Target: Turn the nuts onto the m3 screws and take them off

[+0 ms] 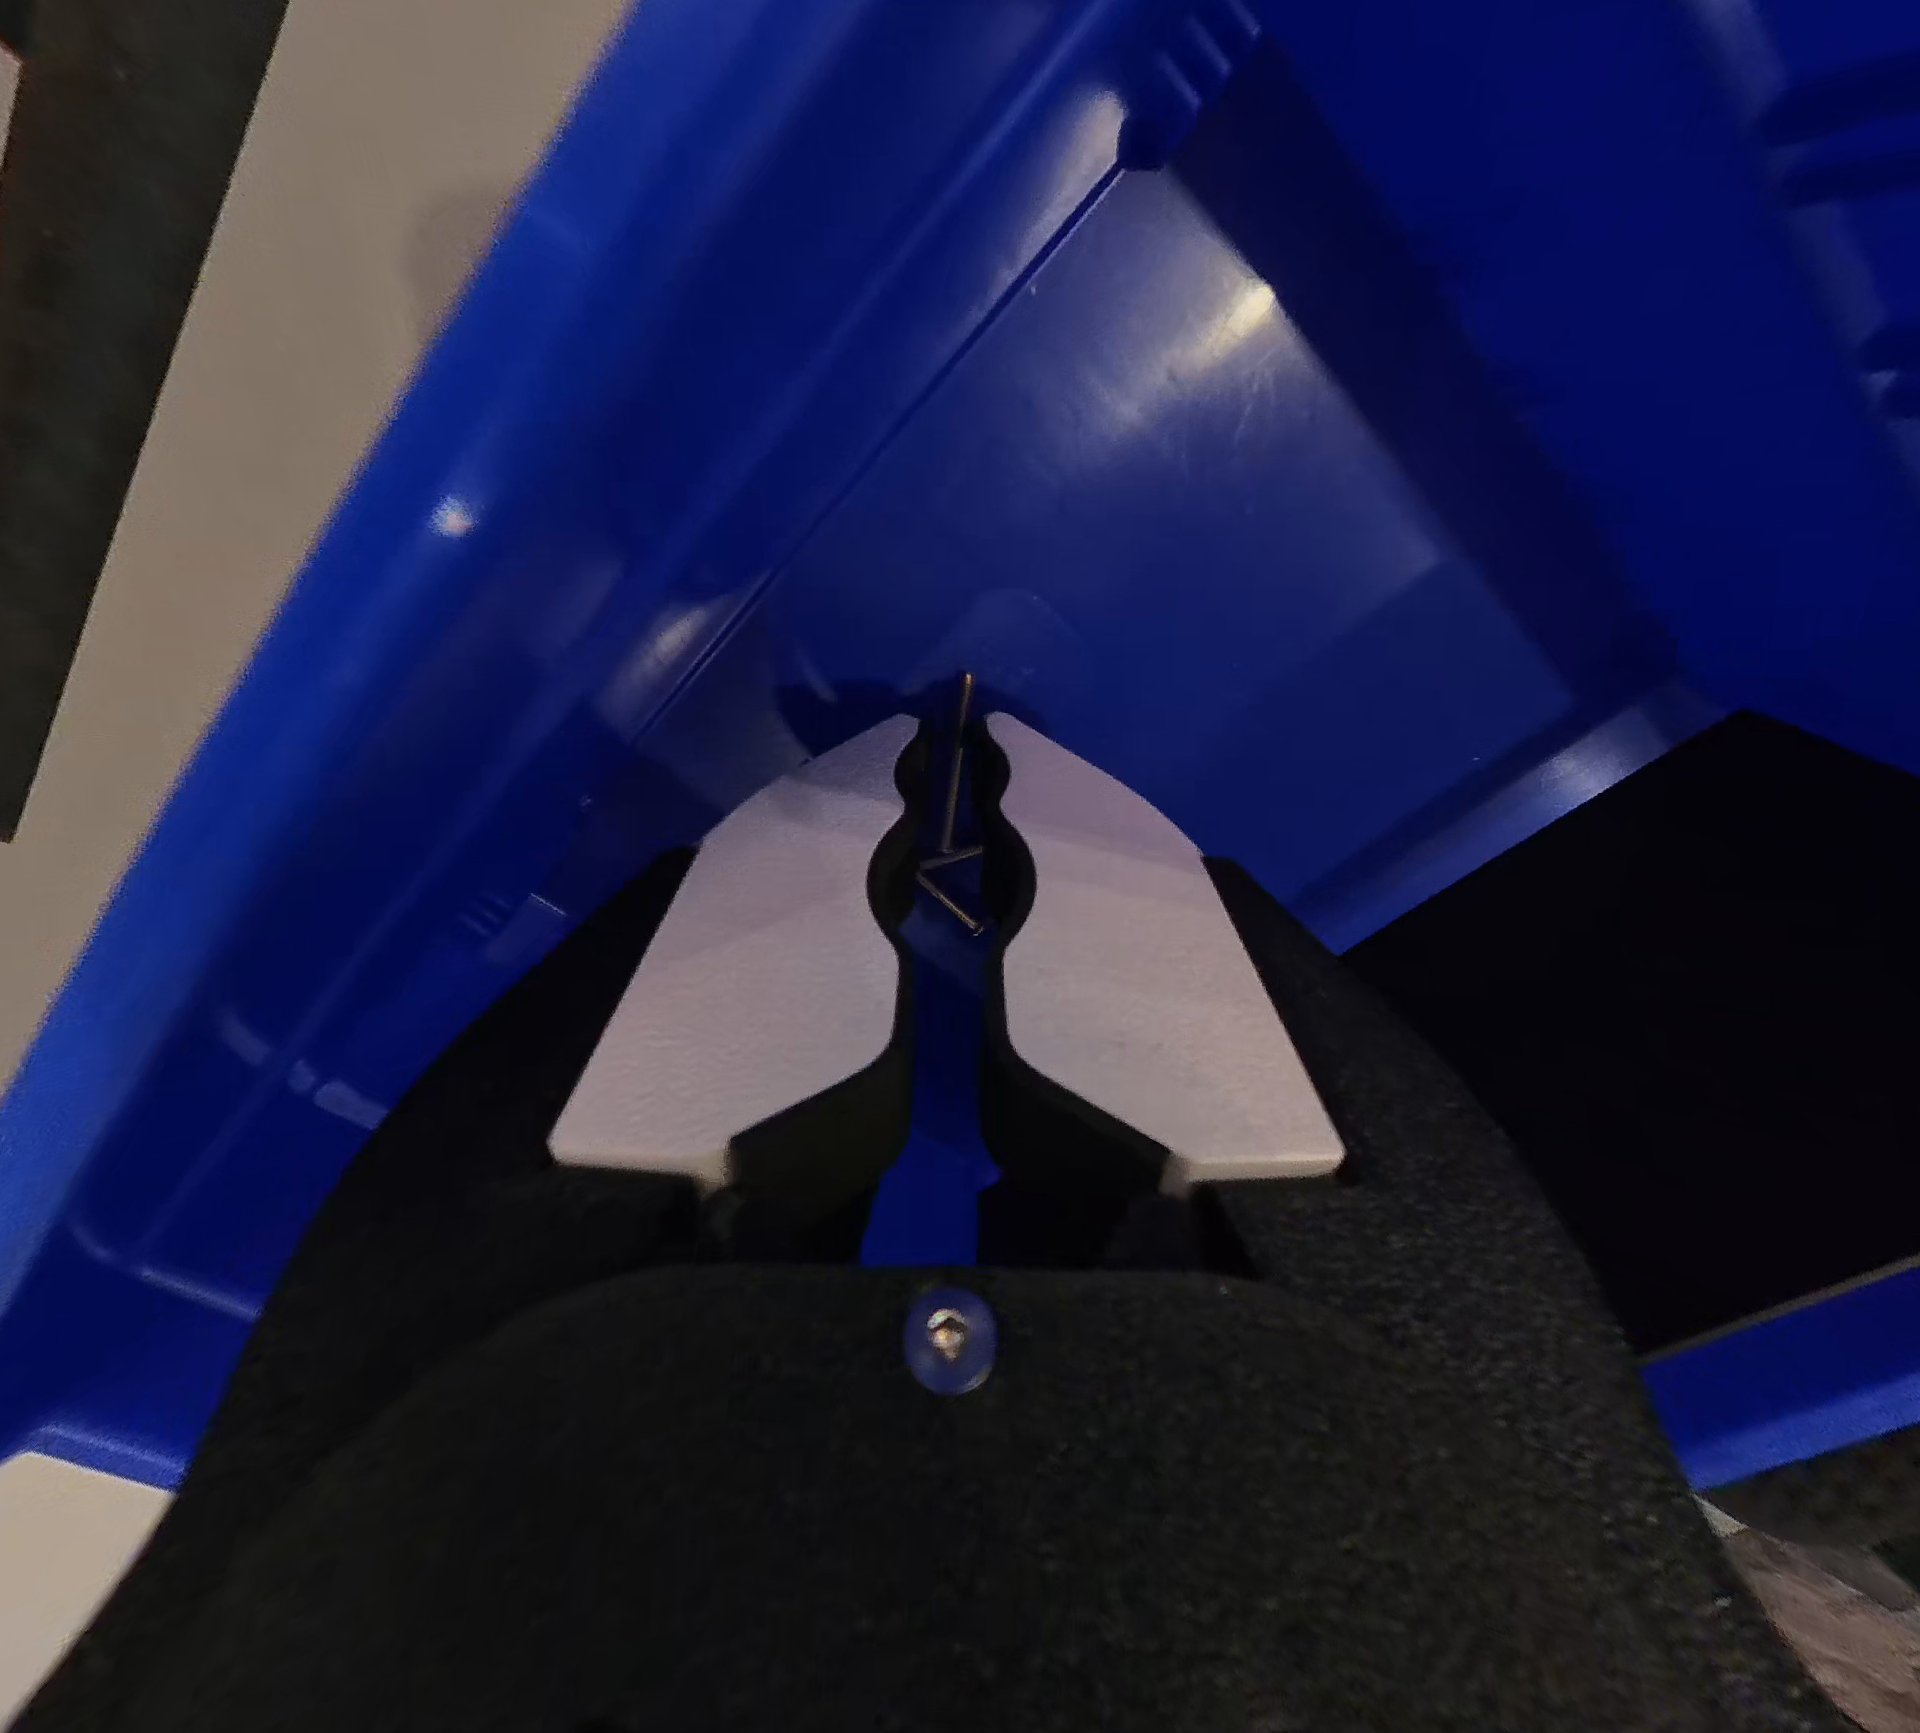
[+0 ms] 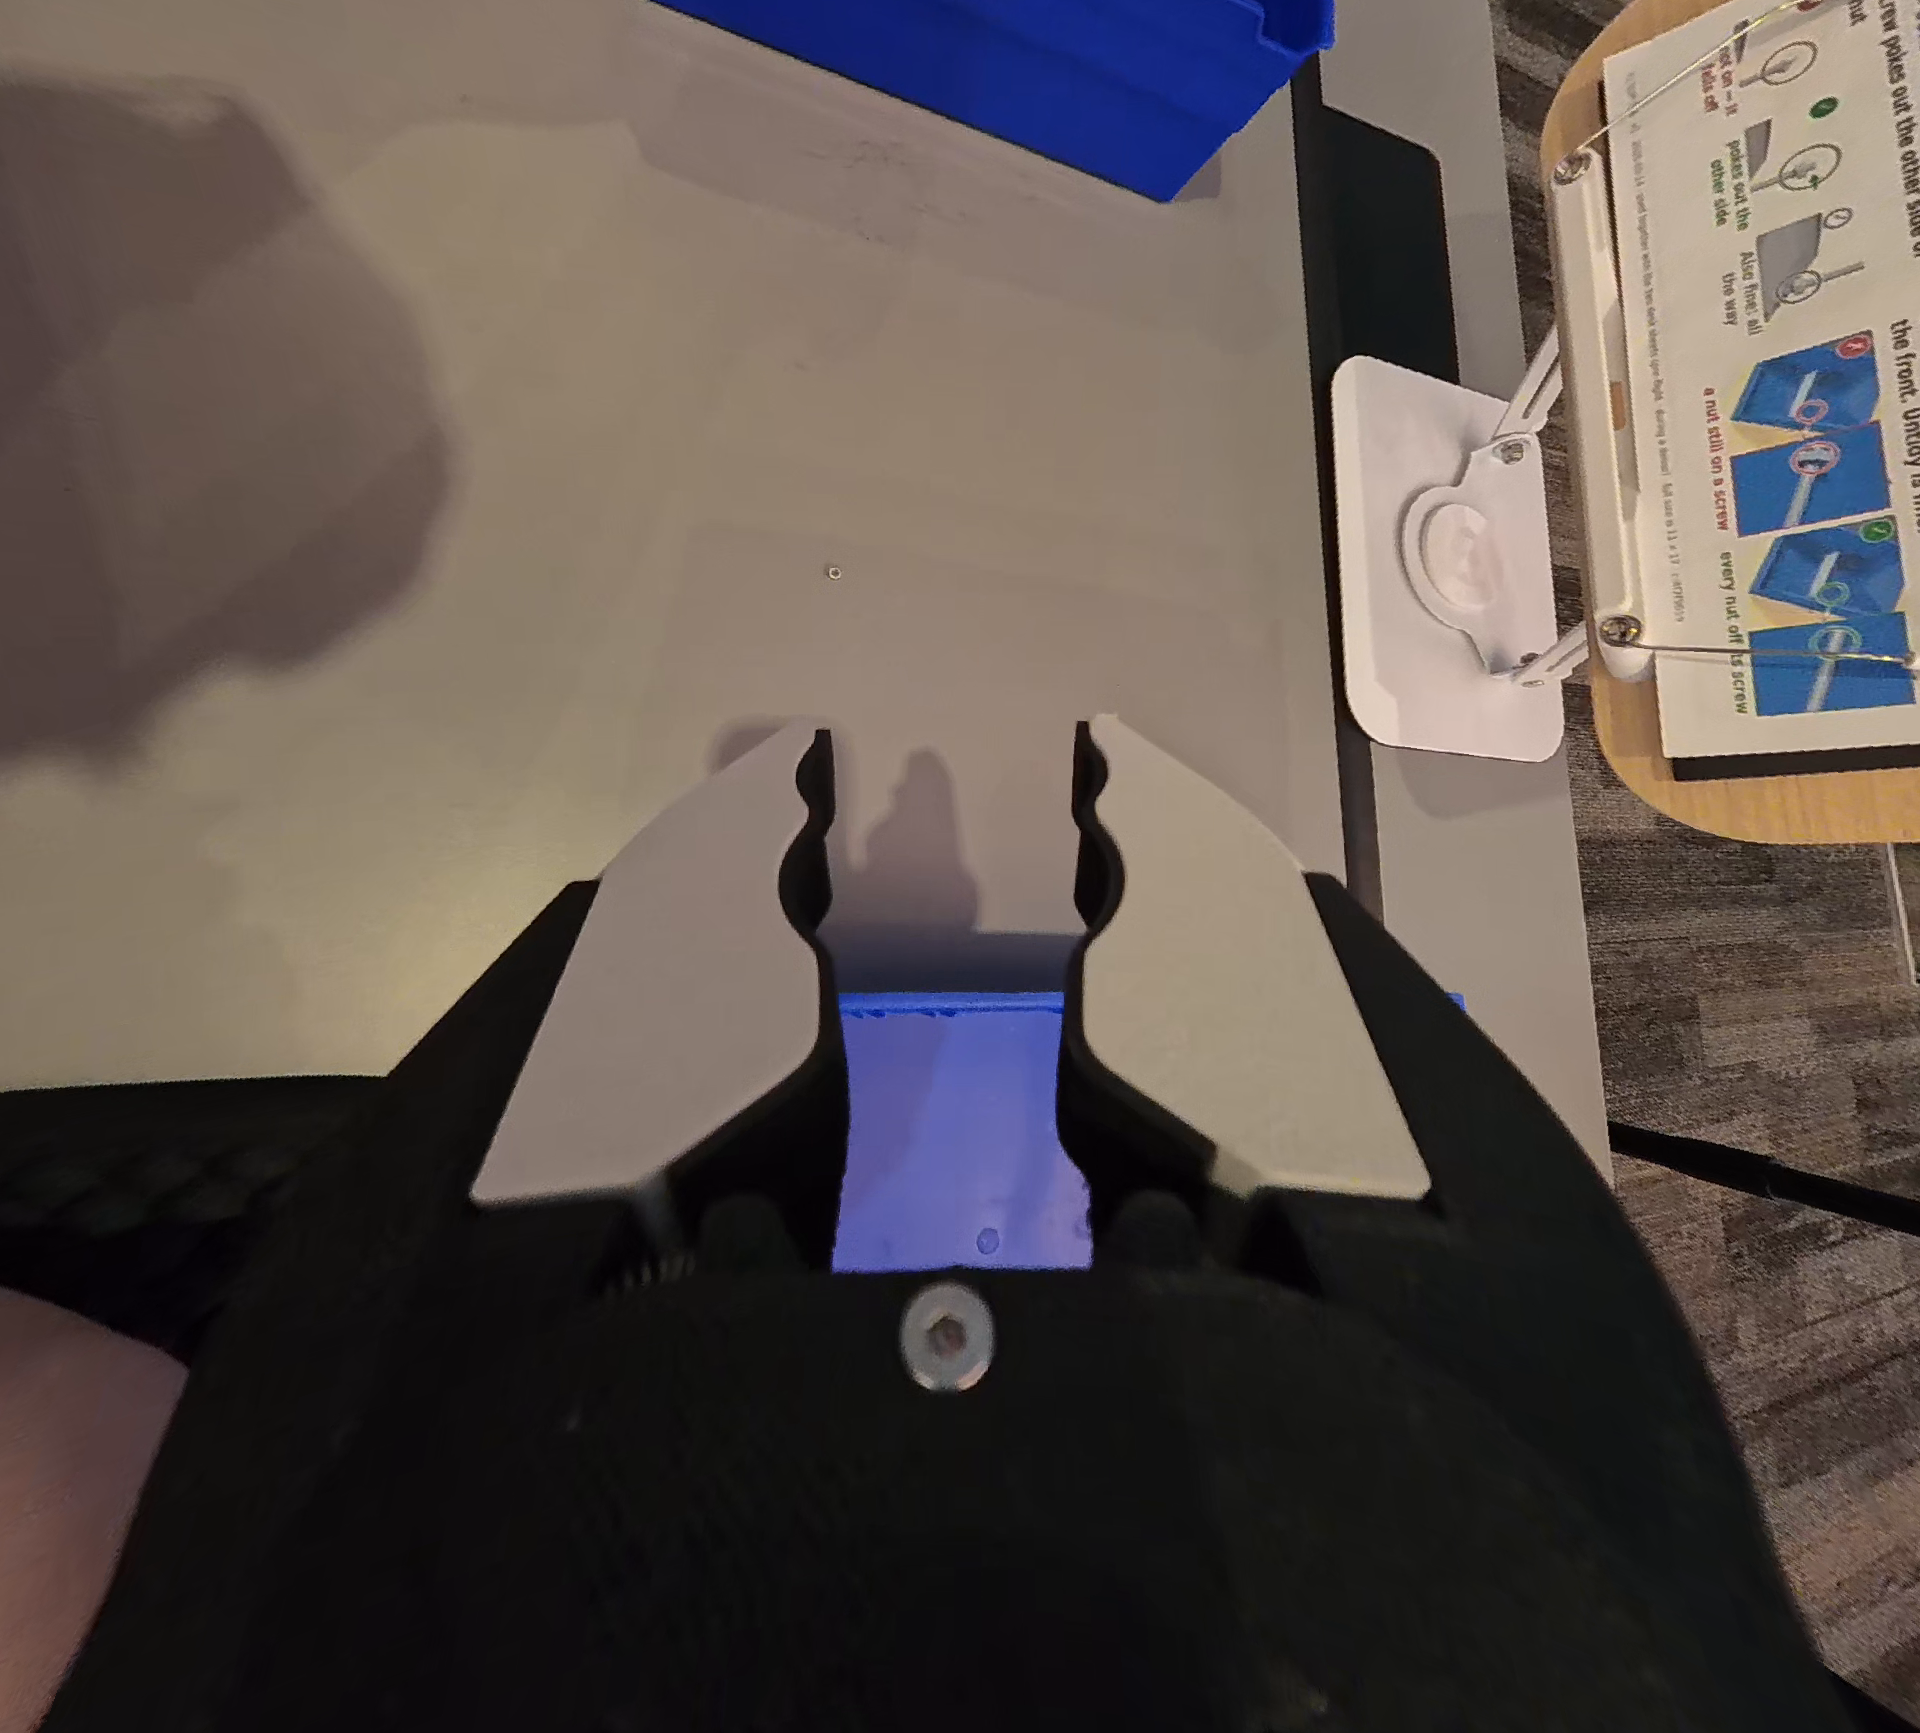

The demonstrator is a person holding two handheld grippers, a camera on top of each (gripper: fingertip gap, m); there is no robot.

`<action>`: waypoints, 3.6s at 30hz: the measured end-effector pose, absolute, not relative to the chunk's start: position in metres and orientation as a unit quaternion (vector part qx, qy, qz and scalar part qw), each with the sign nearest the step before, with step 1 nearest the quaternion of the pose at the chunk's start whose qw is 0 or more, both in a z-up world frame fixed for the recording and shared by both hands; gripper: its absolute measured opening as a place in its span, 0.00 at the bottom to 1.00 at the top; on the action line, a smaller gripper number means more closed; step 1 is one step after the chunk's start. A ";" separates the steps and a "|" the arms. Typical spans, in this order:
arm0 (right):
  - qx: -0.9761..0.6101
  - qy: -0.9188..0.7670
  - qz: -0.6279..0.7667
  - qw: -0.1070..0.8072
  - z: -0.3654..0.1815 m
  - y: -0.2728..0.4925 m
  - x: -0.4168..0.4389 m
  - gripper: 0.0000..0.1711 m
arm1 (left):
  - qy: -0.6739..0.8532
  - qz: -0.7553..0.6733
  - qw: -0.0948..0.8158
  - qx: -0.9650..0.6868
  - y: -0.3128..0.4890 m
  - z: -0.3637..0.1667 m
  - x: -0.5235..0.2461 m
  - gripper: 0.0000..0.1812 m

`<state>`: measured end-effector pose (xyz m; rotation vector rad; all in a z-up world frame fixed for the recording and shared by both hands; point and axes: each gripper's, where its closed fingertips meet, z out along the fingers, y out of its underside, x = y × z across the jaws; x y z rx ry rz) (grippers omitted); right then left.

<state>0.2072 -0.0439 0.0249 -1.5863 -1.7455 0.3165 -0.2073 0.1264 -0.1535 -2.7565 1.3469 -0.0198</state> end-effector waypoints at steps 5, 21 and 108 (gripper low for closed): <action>-0.619 -0.683 0.123 0.368 0.023 -0.044 0.207 0.26 | 0.443 0.000 0.042 -0.896 0.126 -0.154 -0.208 0.02; -0.598 -0.688 0.146 0.385 0.028 -0.045 0.190 0.26 | 0.384 -0.089 0.263 -0.881 0.136 -0.032 -0.162 0.01; -0.510 -0.489 0.532 0.467 0.097 -0.037 0.102 0.10 | 0.481 -0.435 0.440 -0.621 -0.043 0.077 0.109 0.01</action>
